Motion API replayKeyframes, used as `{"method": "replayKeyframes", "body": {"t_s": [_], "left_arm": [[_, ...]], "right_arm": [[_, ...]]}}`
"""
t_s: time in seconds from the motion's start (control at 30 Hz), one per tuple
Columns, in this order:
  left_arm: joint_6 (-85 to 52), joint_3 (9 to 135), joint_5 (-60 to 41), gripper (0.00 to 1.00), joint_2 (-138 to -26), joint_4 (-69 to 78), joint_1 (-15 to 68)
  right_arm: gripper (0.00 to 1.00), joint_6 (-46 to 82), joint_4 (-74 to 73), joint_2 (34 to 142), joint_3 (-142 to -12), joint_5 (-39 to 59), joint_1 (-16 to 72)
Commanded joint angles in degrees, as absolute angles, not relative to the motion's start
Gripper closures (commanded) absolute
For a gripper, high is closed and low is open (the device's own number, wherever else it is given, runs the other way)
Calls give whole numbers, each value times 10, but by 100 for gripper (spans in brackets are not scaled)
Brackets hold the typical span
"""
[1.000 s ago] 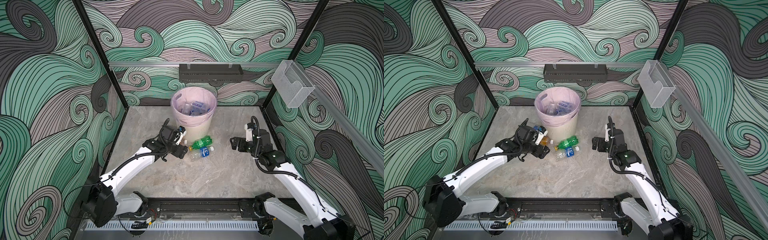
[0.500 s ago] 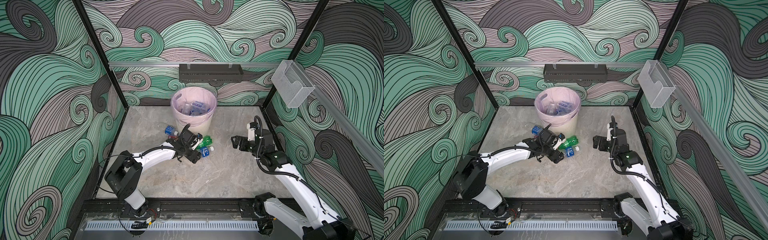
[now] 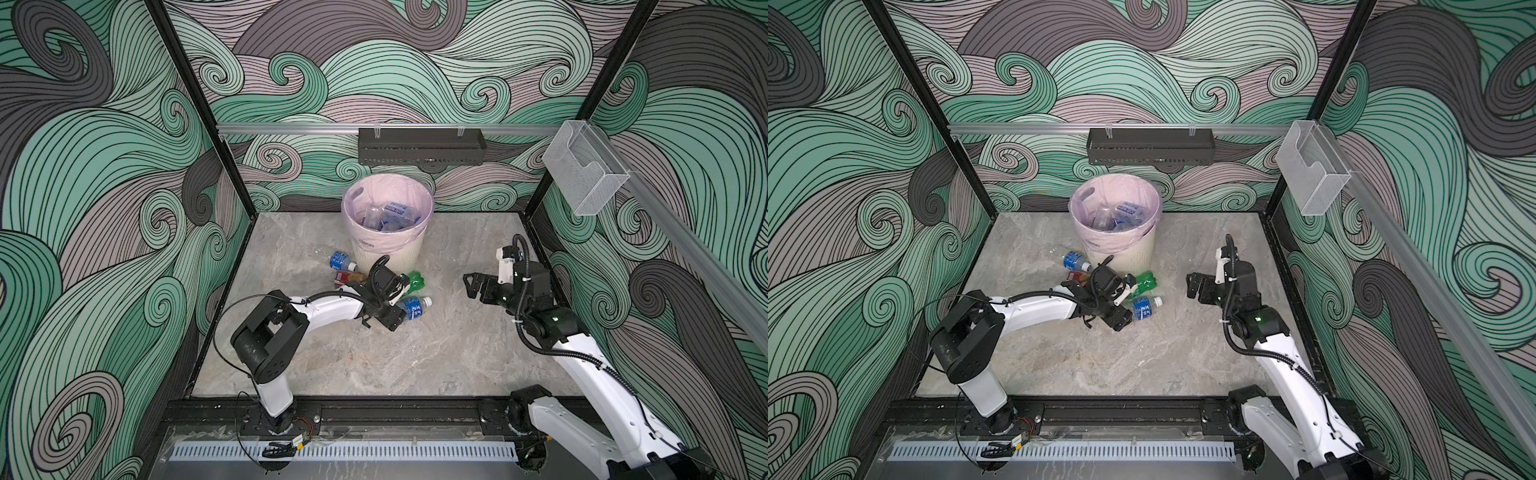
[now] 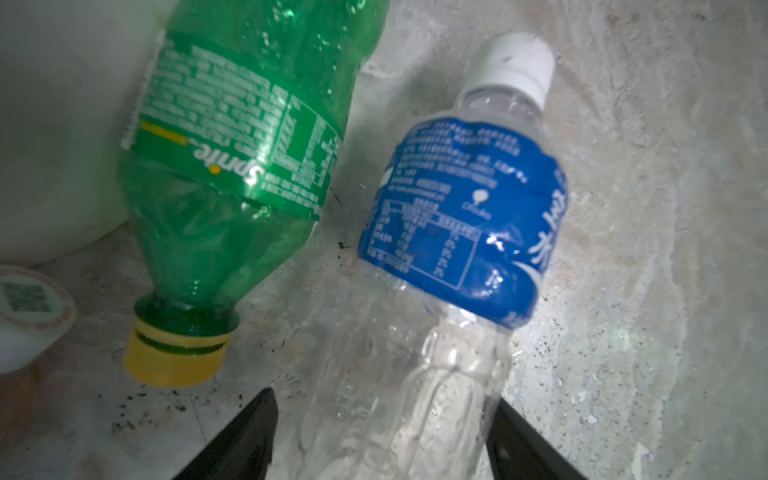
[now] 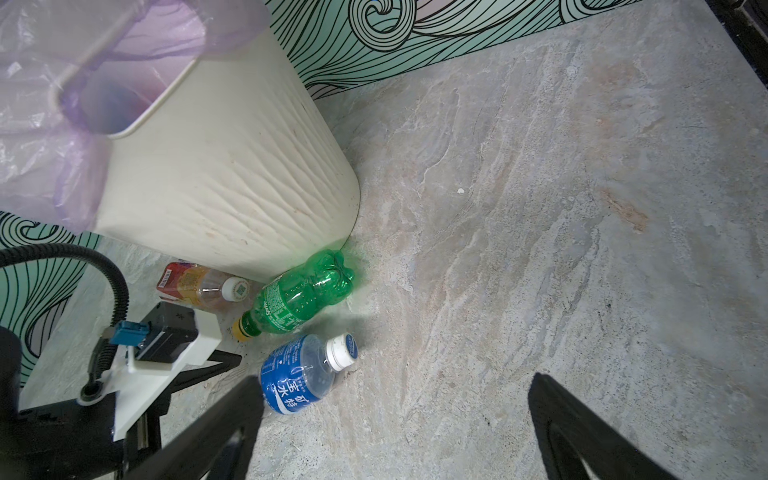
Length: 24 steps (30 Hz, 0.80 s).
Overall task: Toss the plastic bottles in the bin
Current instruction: 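Lift the blue-label bottle with the left gripper and release it into the bin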
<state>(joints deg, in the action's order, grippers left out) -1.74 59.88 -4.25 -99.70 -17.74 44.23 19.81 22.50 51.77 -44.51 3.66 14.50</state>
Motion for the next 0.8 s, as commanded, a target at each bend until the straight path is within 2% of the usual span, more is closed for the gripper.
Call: {"method": "replayKeyframes", "body": {"t_s": [0.0, 0.07, 0.27, 0.4, 0.63, 0.77], "left_arm": [[-29, 601, -34, 21, -1006, -163, 451], [-31, 600, -36, 21, -1009, -161, 453], [-30, 603, -47, 42, -1018, -166, 463], [-26, 596, -46, 49, -1009, -169, 472], [-22, 600, -53, 56, -964, -213, 485], [-22, 592, -60, 56, -906, -230, 489]], "right_arm": [[0, 205, 217, 513, -439, 41, 142], [0, 203, 217, 512, -439, 39, 142], [0, 205, 214, 513, -435, 40, 141], [0, 202, 216, 512, -433, 39, 142], [0, 199, 215, 513, -432, 35, 141], [0, 198, 212, 517, -432, 36, 141]]}}
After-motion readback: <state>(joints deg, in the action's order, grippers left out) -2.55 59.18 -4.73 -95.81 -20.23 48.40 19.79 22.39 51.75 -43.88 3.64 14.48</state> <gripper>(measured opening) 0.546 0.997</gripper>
